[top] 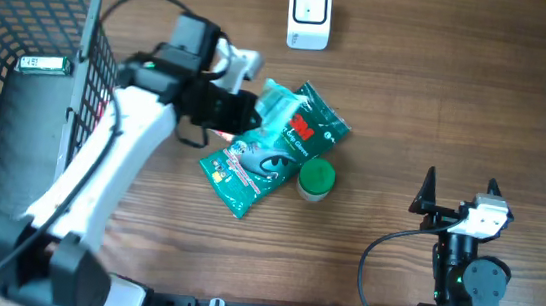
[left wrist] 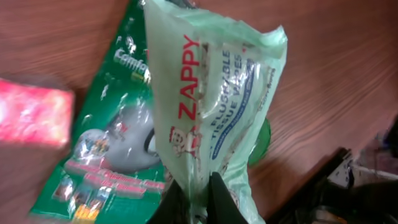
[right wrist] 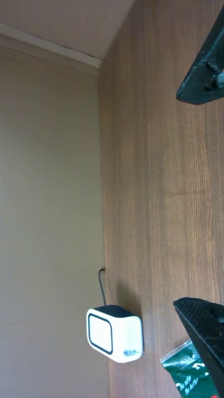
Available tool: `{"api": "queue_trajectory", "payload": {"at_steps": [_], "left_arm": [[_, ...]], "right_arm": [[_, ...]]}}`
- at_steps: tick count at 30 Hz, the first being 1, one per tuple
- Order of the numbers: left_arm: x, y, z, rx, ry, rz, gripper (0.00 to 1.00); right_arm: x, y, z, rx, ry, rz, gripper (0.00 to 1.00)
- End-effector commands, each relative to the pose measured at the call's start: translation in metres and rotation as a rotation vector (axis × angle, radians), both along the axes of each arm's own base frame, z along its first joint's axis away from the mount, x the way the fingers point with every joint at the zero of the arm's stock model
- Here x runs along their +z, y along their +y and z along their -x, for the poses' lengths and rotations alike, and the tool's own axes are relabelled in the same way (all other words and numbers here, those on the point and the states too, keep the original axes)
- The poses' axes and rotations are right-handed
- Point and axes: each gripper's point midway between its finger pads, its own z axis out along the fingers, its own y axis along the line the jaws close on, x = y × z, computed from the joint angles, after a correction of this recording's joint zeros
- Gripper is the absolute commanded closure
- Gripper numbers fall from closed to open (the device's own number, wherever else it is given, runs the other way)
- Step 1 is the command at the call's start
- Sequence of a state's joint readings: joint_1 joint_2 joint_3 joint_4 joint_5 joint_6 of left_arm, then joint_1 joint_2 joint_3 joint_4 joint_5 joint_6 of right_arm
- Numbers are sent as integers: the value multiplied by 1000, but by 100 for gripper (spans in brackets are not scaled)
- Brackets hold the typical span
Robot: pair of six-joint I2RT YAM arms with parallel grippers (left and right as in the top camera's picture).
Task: Scan the item barcode
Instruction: 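Place the Zappy wipes pack right of the green jar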
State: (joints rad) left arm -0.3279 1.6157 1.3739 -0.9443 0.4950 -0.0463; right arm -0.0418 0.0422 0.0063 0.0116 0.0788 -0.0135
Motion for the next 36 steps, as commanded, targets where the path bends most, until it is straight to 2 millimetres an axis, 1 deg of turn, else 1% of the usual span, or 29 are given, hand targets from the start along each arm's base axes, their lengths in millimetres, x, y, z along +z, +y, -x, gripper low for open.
{"api": "queue_trajectory", "payload": {"at_steps": [1, 3, 5, 6, 7, 9, 11, 13, 15, 17, 18, 19, 20, 21, 23, 24, 25, 26, 27, 28, 29, 30, 31, 32, 33, 34, 35, 36], "left_arm": [[-26, -54, -10, -60, 0, 49, 96], [-37, -95, -17, -140, -74, 85, 96], [-45, -127, -19, -197, -138, 113, 96], [-52, -143, -21, -219, -183, 106, 96], [-59, -154, -21, -230, -209, 92, 96], [-72, -169, -17, -250, -235, 63, 96], [-87, -181, -7, -276, -229, 36, 96], [-99, -187, 2, -296, -216, 14, 96], [-100, -190, 5, -304, -217, 16, 96], [-96, -192, -1, -298, -239, 31, 92], [-95, -193, -4, -294, -248, 36, 88], [-93, -193, -6, -290, -258, 43, 66], [-90, -195, -11, -283, -279, 49, 52], [-86, -195, -15, -276, -298, 52, 50], [-66, -190, -29, -235, -353, 31, 55], [-47, -181, -42, -186, -405, 2, 56], [-31, -173, -52, -146, -445, -20, 54], [-1, -154, -67, -68, -516, -63, 43], [30, -130, -80, 17, -583, -104, 37], [58, -103, -88, 100, -640, -145, 28], [80, -78, -91, 170, -682, -182, 21], [102, -49, -92, 247, -721, -225, 18], [129, -13, -89, 338, -761, -267, 12], [154, 18, -83, 407, -791, -277, 5], [168, 36, -77, 444, -806, -271, 0], [182, 53, -71, 479, -822, -267, 0], [198, 76, -62, 525, -841, -266, 0], [210, 98, -53, 572, -851, -273, 0]], "right_arm": [[1, 2, 0, 11, -4, 12, 0], [1, 2, 0, 11, -4, 11, 0], [1, 2, 0, 11, -4, 11, 0], [1, 2, 0, 11, -4, 11, 0], [1, 2, 0, 11, -4, 11, 0], [1, 2, 0, 11, -4, 11, 0], [1, 2, 0, 11, -4, 11, 0], [1, 2, 0, 11, -4, 11, 0], [1, 2, 0, 11, -4, 12, 0], [1, 2, 0, 11, -4, 11, 0], [1, 2, 0, 11, -4, 11, 0], [1, 2, 0, 11, -4, 11, 0], [1, 2, 0, 11, -4, 11, 0], [1, 2, 0, 11, -4, 11, 0], [1, 2, 0, 11, -4, 11, 0], [1, 2, 0, 11, -4, 12, 0], [1, 2, 0, 11, -4, 11, 0], [1, 2, 0, 11, -4, 11, 0], [1, 2, 0, 11, -4, 11, 0], [1, 2, 0, 11, -4, 11, 0], [1, 2, 0, 11, -4, 11, 0], [1, 2, 0, 11, -4, 12, 0], [1, 2, 0, 11, -4, 12, 0], [1, 2, 0, 11, -4, 11, 0], [1, 2, 0, 11, -4, 11, 0], [1, 2, 0, 11, -4, 11, 0], [1, 2, 0, 11, -4, 11, 0], [1, 2, 0, 11, -5, 12, 0]]}}
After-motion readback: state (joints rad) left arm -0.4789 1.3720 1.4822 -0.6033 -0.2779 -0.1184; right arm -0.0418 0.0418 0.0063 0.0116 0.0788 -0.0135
